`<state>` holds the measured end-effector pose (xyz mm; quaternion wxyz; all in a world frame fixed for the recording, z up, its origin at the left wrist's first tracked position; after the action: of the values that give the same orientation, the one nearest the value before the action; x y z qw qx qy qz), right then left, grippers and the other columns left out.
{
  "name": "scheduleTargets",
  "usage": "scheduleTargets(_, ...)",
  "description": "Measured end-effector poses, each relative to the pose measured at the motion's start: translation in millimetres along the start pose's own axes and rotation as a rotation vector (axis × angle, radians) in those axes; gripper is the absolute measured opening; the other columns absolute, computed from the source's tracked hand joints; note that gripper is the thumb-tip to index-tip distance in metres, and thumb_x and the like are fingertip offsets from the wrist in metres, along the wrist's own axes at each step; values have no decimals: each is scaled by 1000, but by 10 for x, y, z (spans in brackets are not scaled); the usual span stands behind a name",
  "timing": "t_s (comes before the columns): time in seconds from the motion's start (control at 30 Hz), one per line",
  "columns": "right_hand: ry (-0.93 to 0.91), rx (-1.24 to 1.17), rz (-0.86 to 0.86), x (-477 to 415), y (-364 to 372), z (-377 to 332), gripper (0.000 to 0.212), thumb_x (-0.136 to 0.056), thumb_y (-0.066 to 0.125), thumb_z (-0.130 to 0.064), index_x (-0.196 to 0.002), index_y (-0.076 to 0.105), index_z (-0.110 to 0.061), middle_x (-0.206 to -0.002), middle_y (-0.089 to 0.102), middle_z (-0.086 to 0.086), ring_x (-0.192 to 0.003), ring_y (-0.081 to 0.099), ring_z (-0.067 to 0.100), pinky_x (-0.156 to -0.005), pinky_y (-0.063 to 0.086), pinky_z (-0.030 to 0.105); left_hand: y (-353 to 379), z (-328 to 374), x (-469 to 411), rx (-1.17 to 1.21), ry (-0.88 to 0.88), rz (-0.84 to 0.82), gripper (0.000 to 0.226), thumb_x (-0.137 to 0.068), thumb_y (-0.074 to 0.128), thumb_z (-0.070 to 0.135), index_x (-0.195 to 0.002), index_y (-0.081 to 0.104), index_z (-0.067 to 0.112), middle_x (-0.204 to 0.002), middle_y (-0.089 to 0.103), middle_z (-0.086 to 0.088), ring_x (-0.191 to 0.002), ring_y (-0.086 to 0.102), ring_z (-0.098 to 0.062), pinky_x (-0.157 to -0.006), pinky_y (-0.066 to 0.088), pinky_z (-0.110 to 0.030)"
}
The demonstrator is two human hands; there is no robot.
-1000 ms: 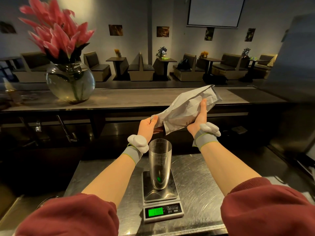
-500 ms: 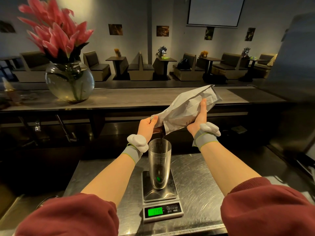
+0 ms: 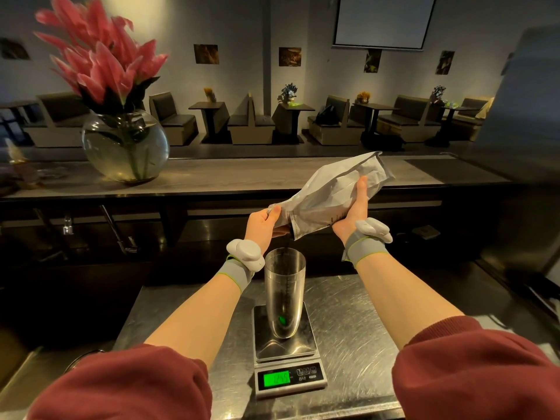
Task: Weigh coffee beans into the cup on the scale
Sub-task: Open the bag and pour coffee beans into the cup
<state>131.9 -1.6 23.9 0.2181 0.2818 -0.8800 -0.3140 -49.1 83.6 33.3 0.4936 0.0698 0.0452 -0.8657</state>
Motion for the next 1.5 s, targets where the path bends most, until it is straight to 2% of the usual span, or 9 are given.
scheduleTargets(0.2,5,-21,-4,-12,1,23,80,-74,63,-66,-142,44,-27,-143,51,4,-129,47,29,-113,35,51,-23,-12,-7,-27,-12,10,32,-95,40,24,-113,56,3,-115,59,-22,-92,63,-31,-61,56,-22)
scheduleTargets(0.27,0,-27,-5,-14,2,17,77,-75,64,-65,-140,47,-27,-142,52,4,-128,48,28,-112,36,51,-17,-20,-5,-32,-13,0,30,-95,39,25,-111,56,5,-113,60,-21,-89,64,-28,-63,55,-23)
scheduleTargets(0.4,-8,-16,0,-15,-5,8,79,-75,63,-65,-142,44,-27,-143,51,4,-130,47,28,-113,36,51,-5,-35,1,-9,-10,-10,34,-95,39,25,-113,55,2,-101,62,-16,-68,68,-12,-57,56,-16)
scheduleTargets(0.53,-2,-1,-2,-9,-2,12,81,-75,62,-66,-143,42,-27,-145,49,4,-131,46,28,-114,34,51,-27,-26,-2,-66,-2,17,35,-95,39,24,-116,55,2,-115,60,-22,-94,64,-34,-72,56,-32)
scheduleTargets(0.67,1,1,-3,7,8,14,82,-74,63,-67,-143,42,-28,-145,50,4,-130,47,29,-113,35,52,-15,-13,18,-15,-4,9,34,-95,39,22,-116,55,1,-116,59,-24,-88,63,-31,-60,57,-20)
scheduleTargets(0.97,-2,16,17,36,-4,-10,87,-72,64,-68,-145,39,-27,-146,47,4,-132,45,28,-114,34,51,-22,13,36,-62,5,16,35,-95,39,23,-117,55,2,-118,58,-21,-99,61,-33,-77,55,-36)
scheduleTargets(1.17,-9,6,17,52,-6,-25,84,-74,64,-67,-144,41,-27,-146,48,5,-132,45,28,-114,34,51,-1,32,67,-1,0,-3,33,-95,39,21,-115,55,1,-103,59,-12,-85,62,-28,-55,56,-14)
scheduleTargets(1.37,-5,4,15,64,4,-35,85,-73,64,-67,-144,41,-27,-145,49,5,-132,45,28,-114,34,50,3,40,60,-19,20,2,33,-95,39,20,-116,55,0,-112,59,-20,-89,61,-29,-57,55,-15)
scheduleTargets(1.5,-5,11,14,70,-10,-27,84,-73,63,-67,-144,41,-27,-145,49,5,-131,46,29,-114,35,51,-5,37,51,-25,23,7,33,-95,39,20,-117,54,0,-107,58,-15,-97,61,-36,-58,56,-17)
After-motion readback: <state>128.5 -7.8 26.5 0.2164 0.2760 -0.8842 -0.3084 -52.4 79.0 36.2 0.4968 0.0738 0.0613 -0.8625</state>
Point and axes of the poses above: each hand's wrist, its own x-axis away from the middle knuckle, its own y-axis out of the palm, z = x × y, the point moved 10 cm from there along -x, towards the middle knuckle
